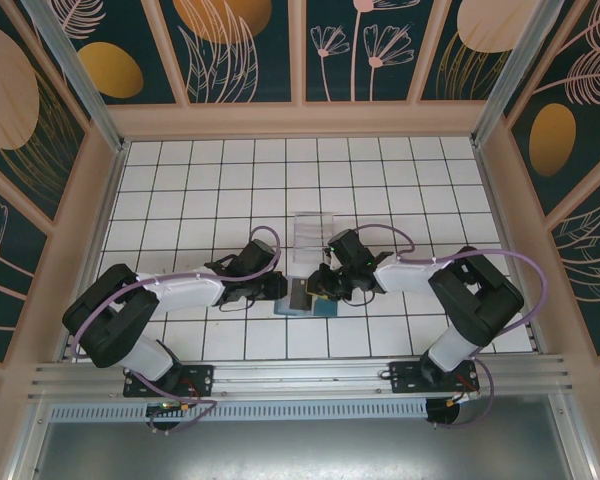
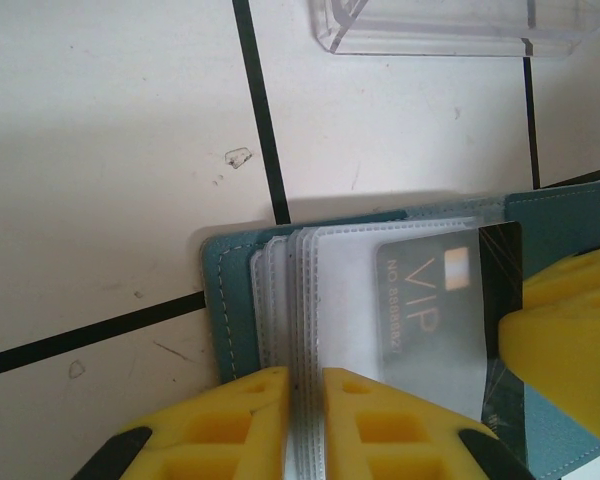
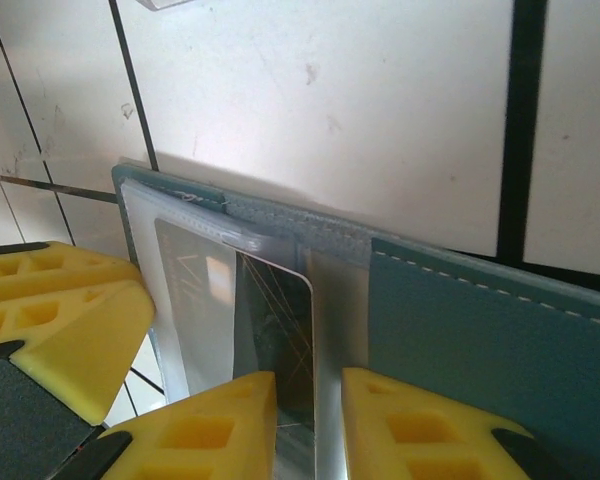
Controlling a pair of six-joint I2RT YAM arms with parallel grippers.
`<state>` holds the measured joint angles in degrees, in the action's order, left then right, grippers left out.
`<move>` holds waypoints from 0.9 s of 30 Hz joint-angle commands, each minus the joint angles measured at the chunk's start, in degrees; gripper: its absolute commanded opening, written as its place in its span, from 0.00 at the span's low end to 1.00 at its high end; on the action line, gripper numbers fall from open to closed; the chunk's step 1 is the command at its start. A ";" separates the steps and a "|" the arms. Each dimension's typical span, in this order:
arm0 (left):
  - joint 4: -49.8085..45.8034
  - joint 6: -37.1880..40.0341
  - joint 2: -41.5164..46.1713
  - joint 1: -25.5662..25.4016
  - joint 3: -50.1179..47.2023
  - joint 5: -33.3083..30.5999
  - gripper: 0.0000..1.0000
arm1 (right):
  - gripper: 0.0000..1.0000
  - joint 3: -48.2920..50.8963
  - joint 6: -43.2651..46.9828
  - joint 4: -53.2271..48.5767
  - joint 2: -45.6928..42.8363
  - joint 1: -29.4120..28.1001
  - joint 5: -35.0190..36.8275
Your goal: Take the credit cards out of the card holder
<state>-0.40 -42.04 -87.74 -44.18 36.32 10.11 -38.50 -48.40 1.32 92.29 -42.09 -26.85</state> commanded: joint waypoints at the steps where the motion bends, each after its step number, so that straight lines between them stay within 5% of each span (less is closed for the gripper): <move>1: -6.89 0.19 -2.39 0.77 -2.23 -2.72 0.17 | 0.24 1.05 -0.68 1.41 2.05 -0.19 -1.14; 14: -7.09 -0.03 -2.06 0.77 -2.65 -3.09 0.17 | 0.25 1.26 -2.03 5.36 2.17 -0.05 -4.17; 27: -8.32 0.72 -0.72 2.12 -3.86 -4.40 0.16 | 0.12 1.32 -0.07 0.29 -0.34 1.01 -1.04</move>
<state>-0.14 -42.02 -87.18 -43.57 35.57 10.09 -37.80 -49.82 5.32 93.36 -41.78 -29.65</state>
